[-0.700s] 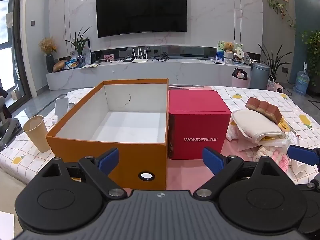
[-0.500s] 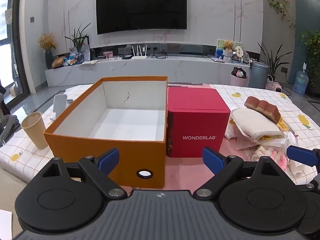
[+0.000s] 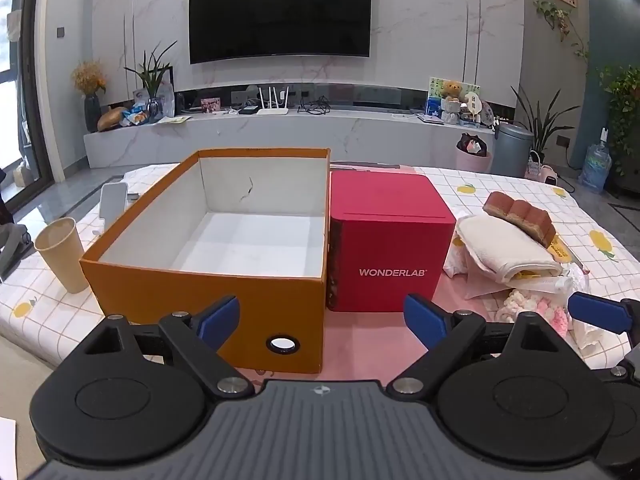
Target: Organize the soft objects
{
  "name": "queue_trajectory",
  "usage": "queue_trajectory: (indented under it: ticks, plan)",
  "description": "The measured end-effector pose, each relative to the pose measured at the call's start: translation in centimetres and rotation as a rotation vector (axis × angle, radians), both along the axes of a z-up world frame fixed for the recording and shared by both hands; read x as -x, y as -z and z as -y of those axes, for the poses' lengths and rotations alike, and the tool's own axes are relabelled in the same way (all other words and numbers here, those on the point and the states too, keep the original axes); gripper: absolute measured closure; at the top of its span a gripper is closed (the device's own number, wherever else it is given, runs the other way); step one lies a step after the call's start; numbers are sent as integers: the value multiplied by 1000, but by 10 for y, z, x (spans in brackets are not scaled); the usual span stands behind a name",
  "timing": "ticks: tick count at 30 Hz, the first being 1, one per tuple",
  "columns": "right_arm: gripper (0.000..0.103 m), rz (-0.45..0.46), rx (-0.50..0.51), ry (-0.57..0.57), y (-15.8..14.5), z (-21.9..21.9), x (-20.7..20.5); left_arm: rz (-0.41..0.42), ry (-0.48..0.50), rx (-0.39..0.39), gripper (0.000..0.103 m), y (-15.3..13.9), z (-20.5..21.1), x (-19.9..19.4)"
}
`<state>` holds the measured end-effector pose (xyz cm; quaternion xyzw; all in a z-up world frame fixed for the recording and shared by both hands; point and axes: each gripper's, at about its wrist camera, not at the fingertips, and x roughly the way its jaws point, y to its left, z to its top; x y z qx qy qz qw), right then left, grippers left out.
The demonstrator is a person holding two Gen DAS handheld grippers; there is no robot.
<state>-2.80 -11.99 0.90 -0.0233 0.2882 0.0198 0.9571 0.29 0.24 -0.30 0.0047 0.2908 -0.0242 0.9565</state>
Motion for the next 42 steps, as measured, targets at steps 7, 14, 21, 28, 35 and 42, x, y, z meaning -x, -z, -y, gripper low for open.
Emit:
queue_trajectory:
  ticks: [7,14,21,28,35,42]
  plan:
    - [3,0,9,0,0,0,0,-4,4,3,0,1,-1,-1]
    - [3,-4,9,0,-1,-1,2,-4,4,4,0,2,-1,0]
    - [3,-9,16,-3,0,-2,2,-8,4,-2,0,2,-1,0]
    - [3,-13,6,1,0,-1,1,-8,1,-1,0,2,0,-1]
    - [3,-22,10,3,1,-2,0,-19,0,-9,0,2,1,-2]
    - [3,-31,3,10,2,-2,-1,-19,-1,-13,0,3,-1,-2]
